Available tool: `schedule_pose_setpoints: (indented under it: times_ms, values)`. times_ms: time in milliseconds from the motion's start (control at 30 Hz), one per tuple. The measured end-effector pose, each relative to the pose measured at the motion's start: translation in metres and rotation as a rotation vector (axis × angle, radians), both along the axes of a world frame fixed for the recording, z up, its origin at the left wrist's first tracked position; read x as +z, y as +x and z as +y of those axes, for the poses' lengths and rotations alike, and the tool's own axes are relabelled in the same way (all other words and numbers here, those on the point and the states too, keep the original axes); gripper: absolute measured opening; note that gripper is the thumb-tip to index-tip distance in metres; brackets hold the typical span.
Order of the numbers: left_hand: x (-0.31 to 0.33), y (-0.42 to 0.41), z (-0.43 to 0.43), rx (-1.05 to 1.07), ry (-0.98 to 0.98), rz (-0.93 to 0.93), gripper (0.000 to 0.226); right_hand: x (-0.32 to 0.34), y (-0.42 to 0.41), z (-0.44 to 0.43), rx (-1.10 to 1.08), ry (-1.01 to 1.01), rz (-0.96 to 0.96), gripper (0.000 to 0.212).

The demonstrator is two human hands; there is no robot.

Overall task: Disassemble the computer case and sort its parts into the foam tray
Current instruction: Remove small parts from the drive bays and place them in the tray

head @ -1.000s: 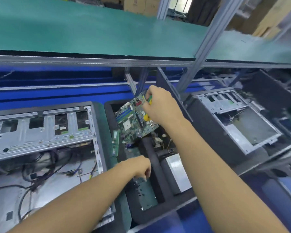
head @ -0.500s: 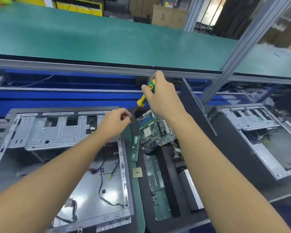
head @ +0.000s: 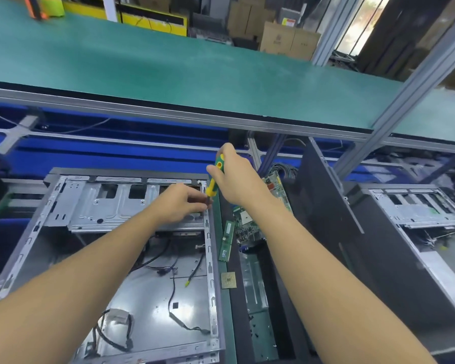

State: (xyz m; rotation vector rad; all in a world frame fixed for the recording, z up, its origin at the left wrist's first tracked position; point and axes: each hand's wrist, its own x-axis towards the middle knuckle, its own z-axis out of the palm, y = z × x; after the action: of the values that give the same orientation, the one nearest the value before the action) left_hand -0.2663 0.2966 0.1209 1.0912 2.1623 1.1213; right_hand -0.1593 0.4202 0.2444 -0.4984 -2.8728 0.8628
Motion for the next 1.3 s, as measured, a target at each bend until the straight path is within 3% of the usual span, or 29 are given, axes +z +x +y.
schedule_pose_setpoints:
  times_ms: [767, 1033, 1167, 1300]
  values:
    - [-0.002, -0.002, -0.005, -0.004, 0.044, -0.073, 0.025, -0.001, -0.007, -0.006, 0.038, 0.095, -0.015, 0.029]
    - [-0.006, 0.001, -0.008, -0.003, 0.043, -0.095, 0.024, -0.003, -0.007, -0.004, 0.027, 0.265, -0.017, 0.049]
    - [-0.003, -0.001, -0.012, -0.018, 0.067, -0.214, 0.028, 0.001, -0.008, -0.002, 0.197, 0.241, -0.07, 0.035]
    - [0.011, -0.004, -0.014, -0.024, 0.215, -0.317, 0.035, 0.011, -0.007, 0.003, 0.355, 0.194, -0.153, 0.016]
